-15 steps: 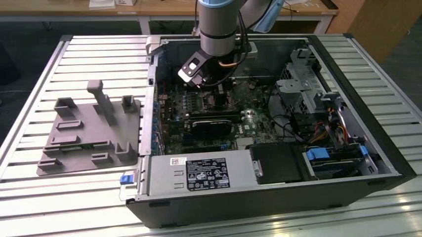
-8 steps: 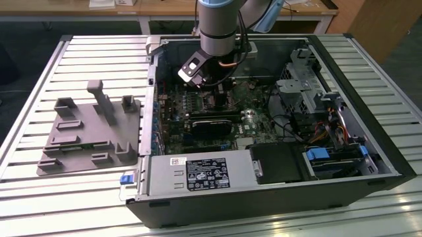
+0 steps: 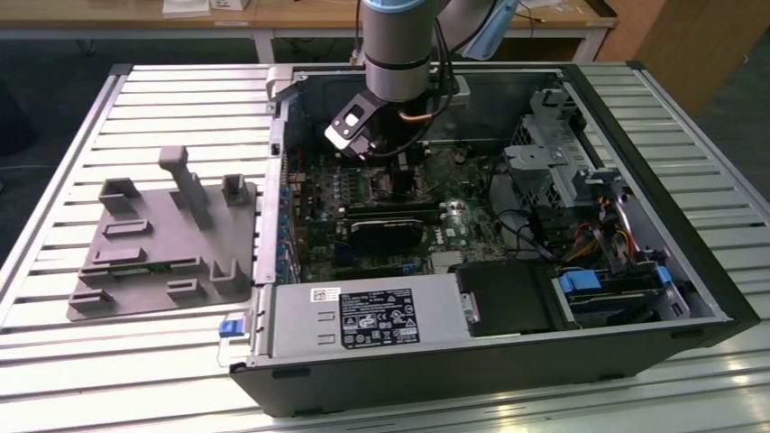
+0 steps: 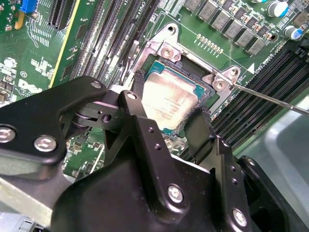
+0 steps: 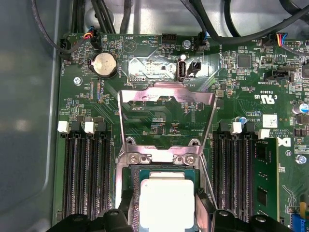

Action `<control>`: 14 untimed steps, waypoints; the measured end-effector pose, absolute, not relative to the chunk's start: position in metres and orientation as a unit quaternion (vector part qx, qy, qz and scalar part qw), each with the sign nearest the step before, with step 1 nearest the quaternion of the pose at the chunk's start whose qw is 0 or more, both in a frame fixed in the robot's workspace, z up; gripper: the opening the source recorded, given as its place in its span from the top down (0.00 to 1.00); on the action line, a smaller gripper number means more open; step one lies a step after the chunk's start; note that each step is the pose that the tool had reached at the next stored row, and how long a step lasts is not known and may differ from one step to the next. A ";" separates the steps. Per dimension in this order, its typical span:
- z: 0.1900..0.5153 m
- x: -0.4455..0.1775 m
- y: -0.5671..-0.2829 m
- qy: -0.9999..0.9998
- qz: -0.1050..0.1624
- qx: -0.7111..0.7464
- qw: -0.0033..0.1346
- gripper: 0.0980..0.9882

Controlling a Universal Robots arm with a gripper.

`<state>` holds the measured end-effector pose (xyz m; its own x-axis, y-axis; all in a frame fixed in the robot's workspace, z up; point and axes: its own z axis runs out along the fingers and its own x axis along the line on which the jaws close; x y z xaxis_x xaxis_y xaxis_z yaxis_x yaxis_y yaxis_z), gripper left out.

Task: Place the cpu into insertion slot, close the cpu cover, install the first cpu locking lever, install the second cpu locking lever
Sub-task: 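Place the cpu into insertion slot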

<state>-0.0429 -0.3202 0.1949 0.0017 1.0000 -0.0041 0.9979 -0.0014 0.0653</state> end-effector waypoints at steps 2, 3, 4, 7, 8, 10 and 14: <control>0.195 -0.043 -0.320 0.706 0.022 0.707 0.025 0.42; 0.195 -0.043 -0.320 0.706 0.022 0.707 0.025 0.42; 0.195 -0.043 -0.320 0.706 0.021 0.707 0.025 0.44; 0.195 -0.043 -0.320 0.706 0.021 0.707 0.025 0.52; 0.195 -0.043 -0.320 0.706 0.022 0.707 0.025 0.52; 0.195 -0.043 -0.320 0.706 0.022 0.707 0.025 0.52; 0.195 -0.043 -0.320 0.706 0.022 0.707 0.025 0.52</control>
<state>-0.0429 -0.3202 0.1951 0.0017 1.0000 -0.0041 0.9979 -0.0015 0.0653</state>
